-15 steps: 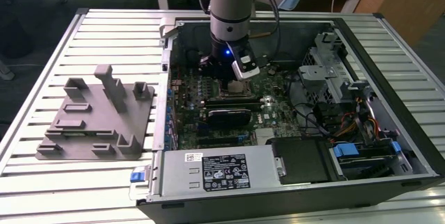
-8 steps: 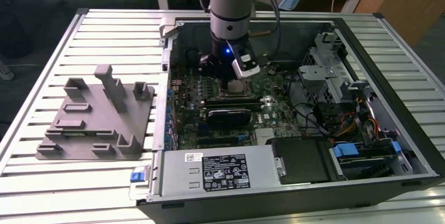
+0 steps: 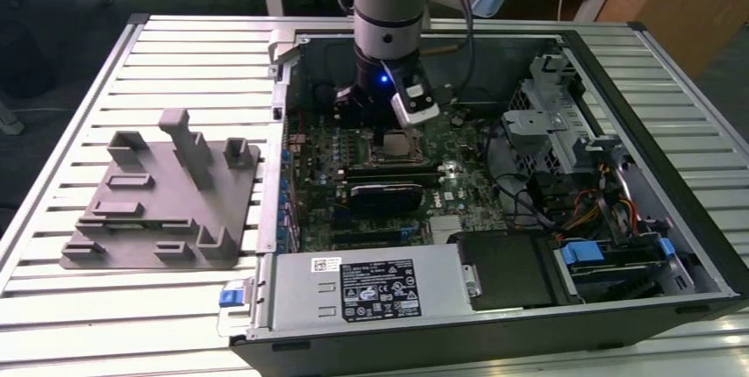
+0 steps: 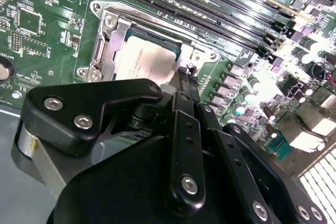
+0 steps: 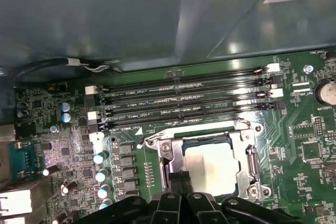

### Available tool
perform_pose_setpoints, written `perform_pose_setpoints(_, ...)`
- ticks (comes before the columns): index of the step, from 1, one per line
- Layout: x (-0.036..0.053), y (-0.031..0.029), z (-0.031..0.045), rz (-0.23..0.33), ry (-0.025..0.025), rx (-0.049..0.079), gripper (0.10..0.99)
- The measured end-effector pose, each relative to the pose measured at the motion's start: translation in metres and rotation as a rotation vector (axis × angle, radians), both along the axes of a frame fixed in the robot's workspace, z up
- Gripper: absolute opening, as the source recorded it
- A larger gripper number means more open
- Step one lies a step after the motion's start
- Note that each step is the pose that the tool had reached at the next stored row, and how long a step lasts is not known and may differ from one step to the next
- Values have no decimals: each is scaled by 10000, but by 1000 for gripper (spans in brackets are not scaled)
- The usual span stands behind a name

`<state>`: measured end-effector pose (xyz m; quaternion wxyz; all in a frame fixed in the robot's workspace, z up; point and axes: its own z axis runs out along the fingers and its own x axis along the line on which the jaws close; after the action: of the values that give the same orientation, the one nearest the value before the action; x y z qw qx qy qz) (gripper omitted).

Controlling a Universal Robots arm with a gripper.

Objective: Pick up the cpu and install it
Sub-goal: 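Close the cpu cover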

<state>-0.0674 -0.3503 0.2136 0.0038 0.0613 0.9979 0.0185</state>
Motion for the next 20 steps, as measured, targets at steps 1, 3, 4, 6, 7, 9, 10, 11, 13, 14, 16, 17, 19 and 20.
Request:
perform_pose_setpoints(1, 0, 0, 10, 0, 0, 1, 106)
perform_pose_setpoints(3, 0, 0, 31, 0, 0, 1, 106)
perform_pose_setpoints(4, 0, 0, 43, 0, 0, 0, 106)
perform_pose_setpoints(6, 0, 0, 59, 0, 0, 0, 106)
perform_pose_setpoints(7, 0, 0, 59, 1, -1, 0, 106)
perform_pose_setpoints(9, 0, 0, 59, 0, -1, -1, 106)
perform_pose_setpoints(10, 0, 0, 59, 0, -1, -2, 106)
perform_pose_setpoints(11, 0, 0, 59, 0, 0, -2, 106)
perform_pose_setpoints(13, 5, 0, 60, 1, 1, -4, 106)
perform_pose_setpoints(14, 16, 0, 60, 0, 1, -5, 106)
perform_pose_setpoints(16, 57, 0, 59, -1, 0, -2, 106)
perform_pose_setpoints(17, 82, 0, 59, 0, 0, -3, 106)
perform_pose_setpoints(19, 139, 0, 59, 0, 1, -2, 106)
perform_pose_setpoints(20, 169, 0, 59, -1, 1, -3, 106)
